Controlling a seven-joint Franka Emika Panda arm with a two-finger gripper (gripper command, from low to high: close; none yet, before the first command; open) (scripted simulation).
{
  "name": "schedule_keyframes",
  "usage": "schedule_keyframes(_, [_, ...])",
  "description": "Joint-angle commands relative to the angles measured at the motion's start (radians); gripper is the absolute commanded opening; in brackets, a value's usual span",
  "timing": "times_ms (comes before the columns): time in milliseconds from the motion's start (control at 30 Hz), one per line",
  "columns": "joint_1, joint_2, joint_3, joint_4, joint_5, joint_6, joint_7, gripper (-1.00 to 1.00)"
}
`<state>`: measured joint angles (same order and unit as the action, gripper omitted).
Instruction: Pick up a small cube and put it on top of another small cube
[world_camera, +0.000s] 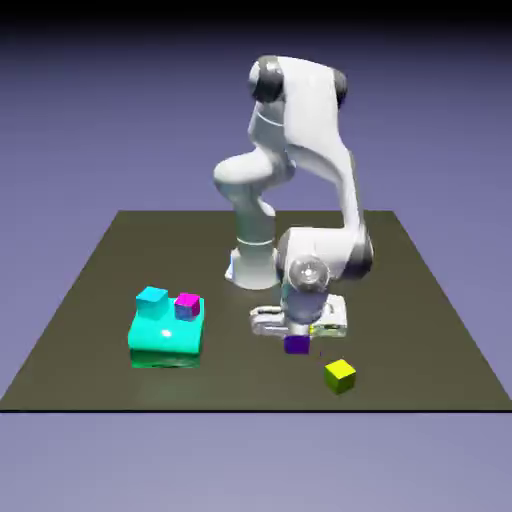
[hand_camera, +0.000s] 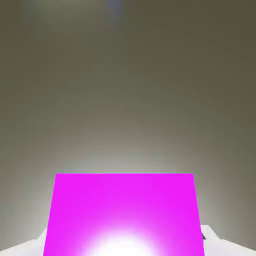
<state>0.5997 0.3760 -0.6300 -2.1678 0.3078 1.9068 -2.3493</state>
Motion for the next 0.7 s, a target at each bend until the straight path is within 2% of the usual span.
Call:
schedule_keyframes(0, [-0.029,-0.018,-0.036,-0.001,0.002,-0.018,0.013,-1.00])
schedule_keyframes(367, [-0.336,-0.211,-0.414,-0.007,-0.012,-0.208,0.158,-1.00])
schedule_keyframes(533, [-0.343,-0.146,-0.368,-0.137,0.066,-0.053,0.099,-1.00])
schedule_keyframes(567, [-0.343,-0.146,-0.368,-0.137,0.066,-0.053,0.099,1.00])
schedule_keyframes(667, [-0.339,-0.182,-0.393,-0.064,0.023,-0.140,0.132,1.00])
